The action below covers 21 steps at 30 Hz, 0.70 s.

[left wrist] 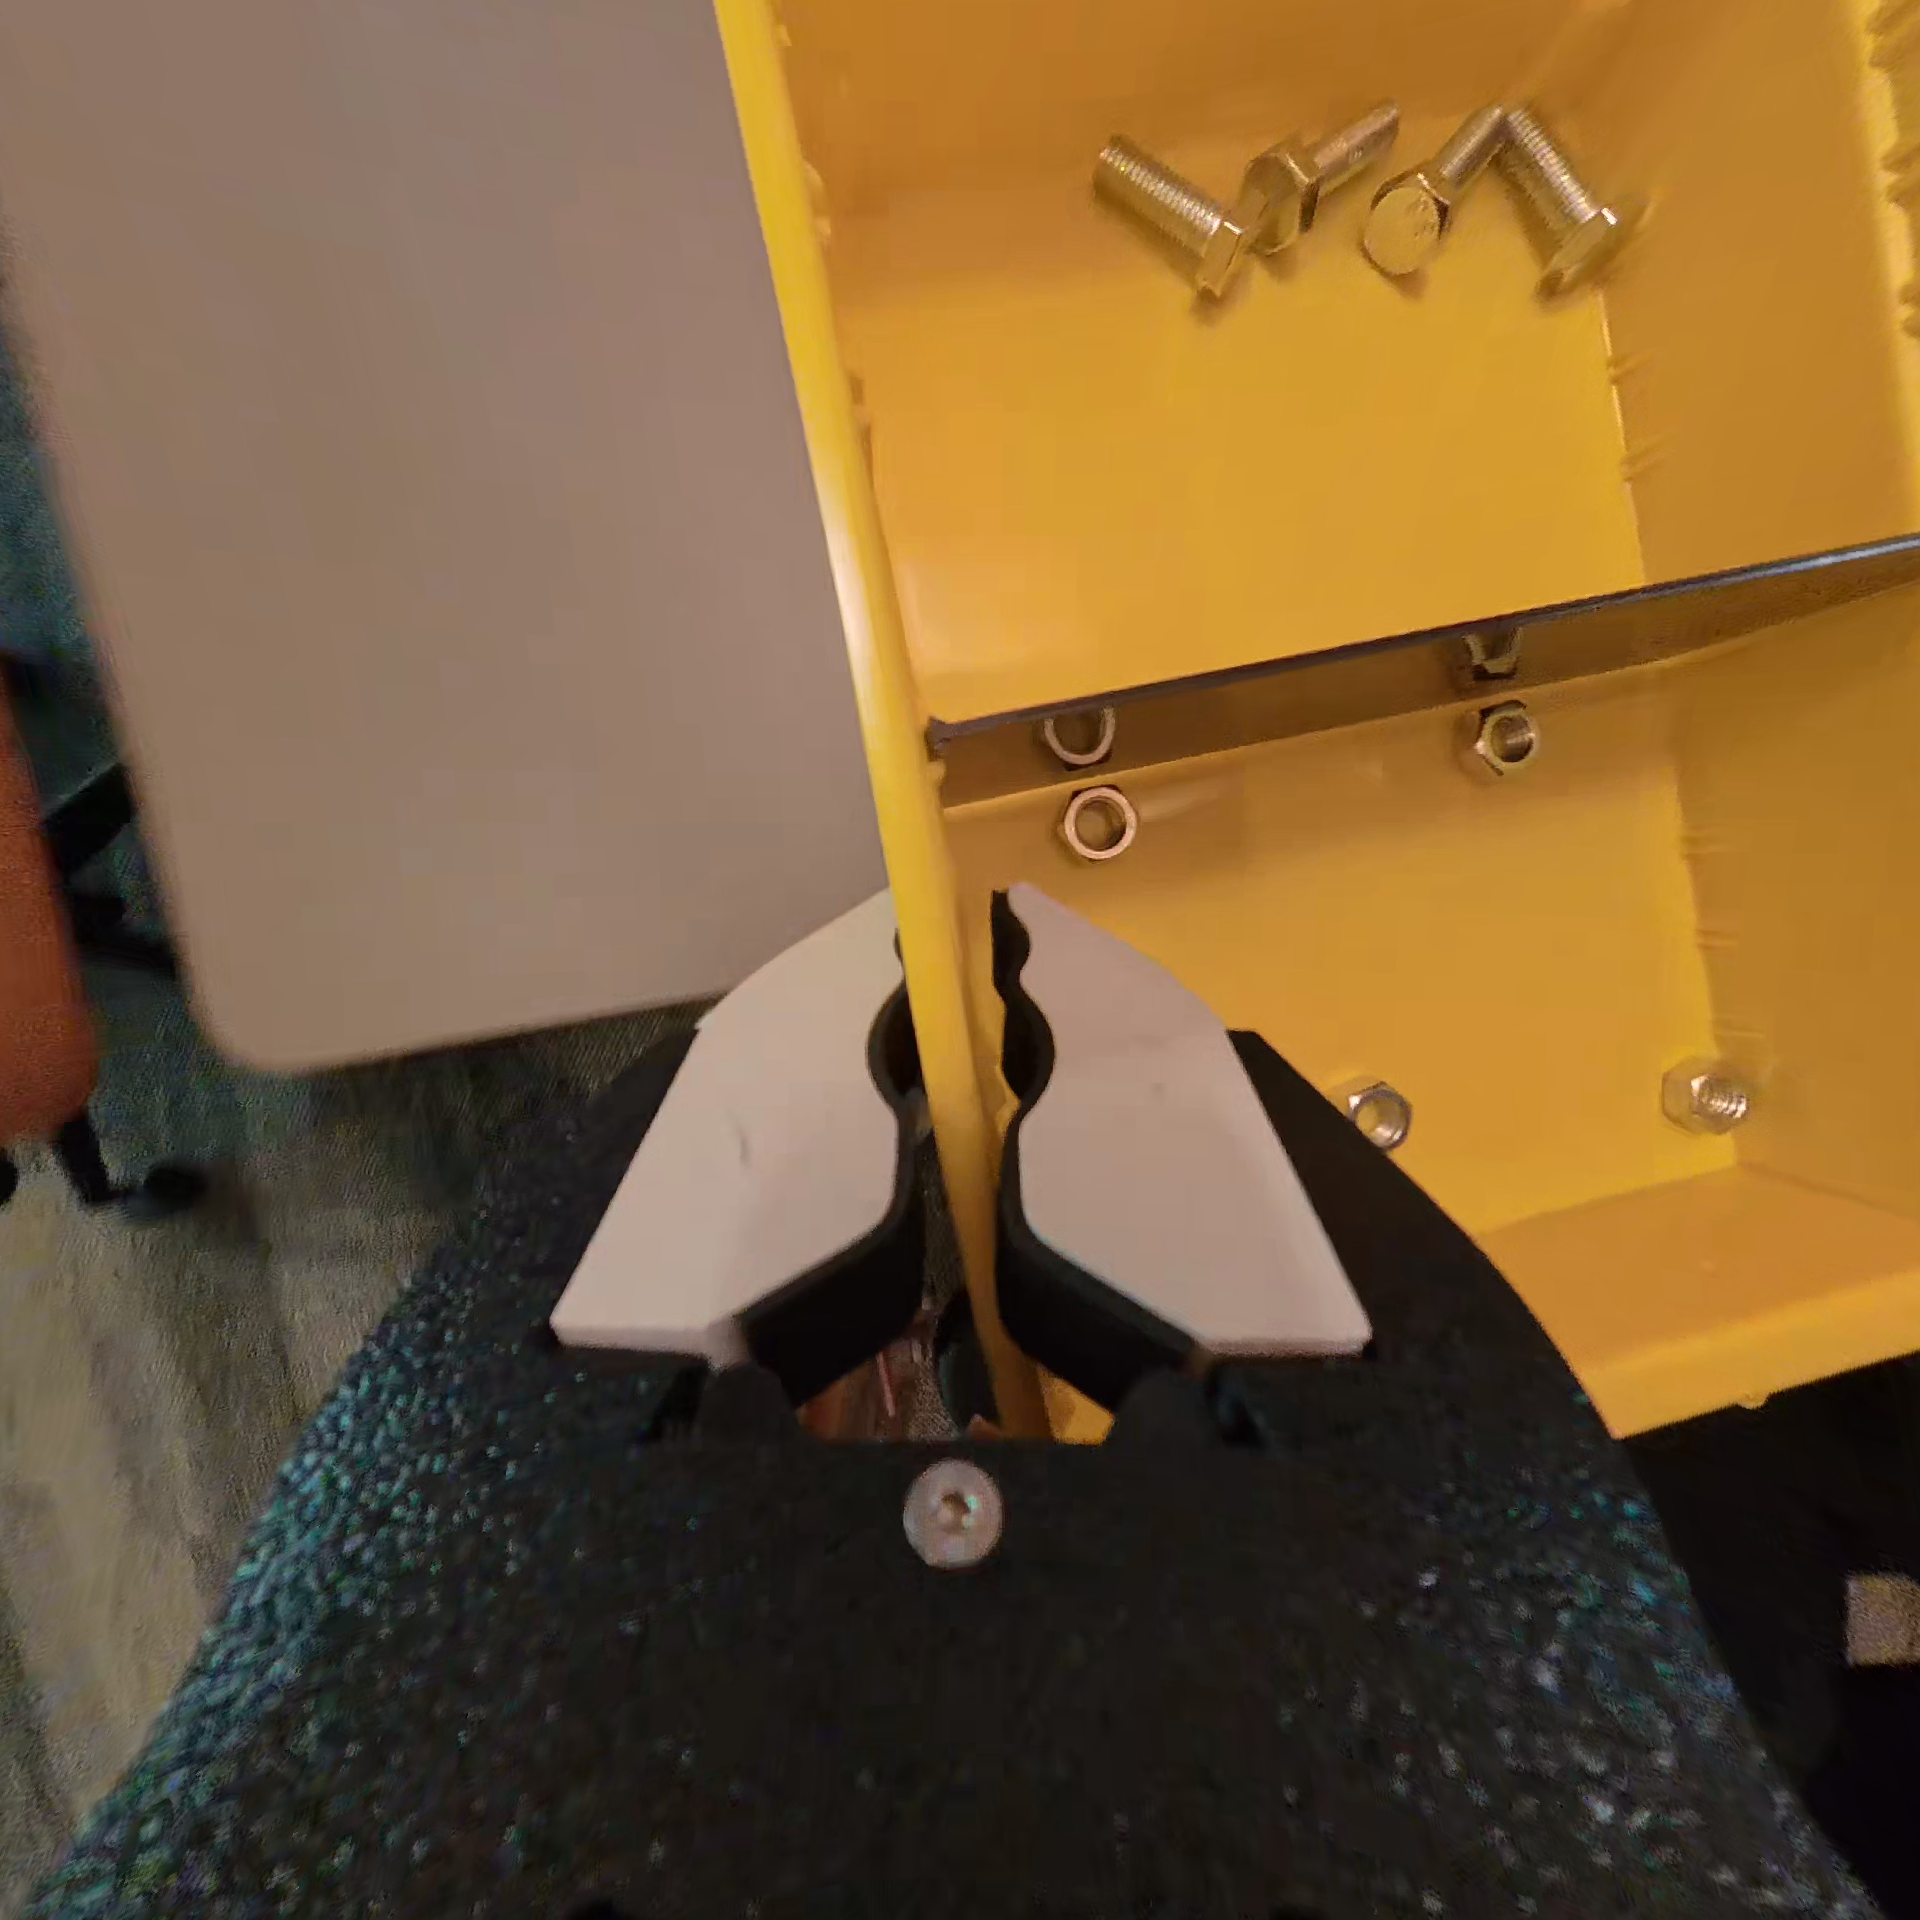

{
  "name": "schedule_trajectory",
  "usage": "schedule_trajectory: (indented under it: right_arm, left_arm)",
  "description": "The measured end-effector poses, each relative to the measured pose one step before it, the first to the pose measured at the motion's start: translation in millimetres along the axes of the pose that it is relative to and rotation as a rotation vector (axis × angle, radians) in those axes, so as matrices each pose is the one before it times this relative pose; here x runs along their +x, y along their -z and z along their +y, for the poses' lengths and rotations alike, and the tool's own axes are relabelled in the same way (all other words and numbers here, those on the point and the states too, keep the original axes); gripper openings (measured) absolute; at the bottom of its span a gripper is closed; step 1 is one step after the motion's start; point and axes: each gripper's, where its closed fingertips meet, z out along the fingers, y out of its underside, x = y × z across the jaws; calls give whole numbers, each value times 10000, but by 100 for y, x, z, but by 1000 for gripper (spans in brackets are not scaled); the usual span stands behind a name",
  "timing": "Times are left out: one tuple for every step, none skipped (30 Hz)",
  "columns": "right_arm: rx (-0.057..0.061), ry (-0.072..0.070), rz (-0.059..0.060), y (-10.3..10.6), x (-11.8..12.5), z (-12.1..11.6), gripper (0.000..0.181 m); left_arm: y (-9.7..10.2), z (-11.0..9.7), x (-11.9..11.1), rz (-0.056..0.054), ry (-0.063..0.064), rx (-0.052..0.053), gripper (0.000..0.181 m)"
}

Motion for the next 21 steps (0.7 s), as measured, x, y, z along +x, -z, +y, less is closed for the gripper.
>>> schedule_trajectory:
  right_arm:
    - [-166,-89,486,-1669,9,150,100]
    - [-101,-112,203,-1387,-329,182,103]
    - [-115,-29,69,-1212,-381,352,99]
    - [-270,16,44,-1100,-344,606,95]
    - [-344,104,21,-967,-285,744,92]
    - [-313,89,87,-812,-158,748,89]
    - [-240,136,120,-609,-61,613,93]
    - [-96,299,109,-400,24,419,90]
    - [115,320,50,-148,64,58,87]
    - [93,-88,-27,75,296,-62,81]
    - [-84,21,209,163,886,94,64]
    - [-136,367,183,221,750,204,56]
    - [-53,192,413,343,1092,145,45]
    - [19,117,315,401,1105,150,34]
    - [-74,210,-86,446,694,344,30]
    - [-101,103,-210,544,410,394,28]
    - [-56,185,-137,770,327,321,27]
    - [-20,239,-138,923,198,346,27]
    - [107,102,-108,1127,215,318,27]
    - [169,-128,-222,1312,198,283,28]
    - [65,11,-198,1419,356,449,28]
  left_arm:
    - [594,922,-1389,-345,478,0,11]
    - [472,944,-1390,-331,471,-45,11]
    - [338,907,-1393,-316,434,-62,10]
    - [237,777,-1293,-280,398,-51,10]
    - [162,622,-1140,-224,369,-29,10]
    - [129,431,-992,-161,362,7,10]
    - [75,299,-870,-151,295,2,10]
    - [9,234,-791,-174,195,-25,9]
    - [-39,141,-690,-152,156,-29,9]
    - [-66,47,-536,-84,153,-7,9]
    - [-90,-53,-420,-43,121,11,9]
    - [-104,-113,-352,-41,88,5,8]
    - [-138,-149,-288,-35,38,-6,8]
    - [-153,-225,-251,-24,-5,7,8]
    - [-183,-260,-193,6,8,3,8]
    - [-192,-286,-145,0,-11,-3,8]
    - [-209,-331,-84,-1,-37,0,8]
    - [-218,-372,-8,27,-27,8,8]
    - [-228,-413,33,51,-30,10,8]
    - [-253,-438,40,65,-50,6,8]
    - [-272,-475,65,72,-47,2,8]
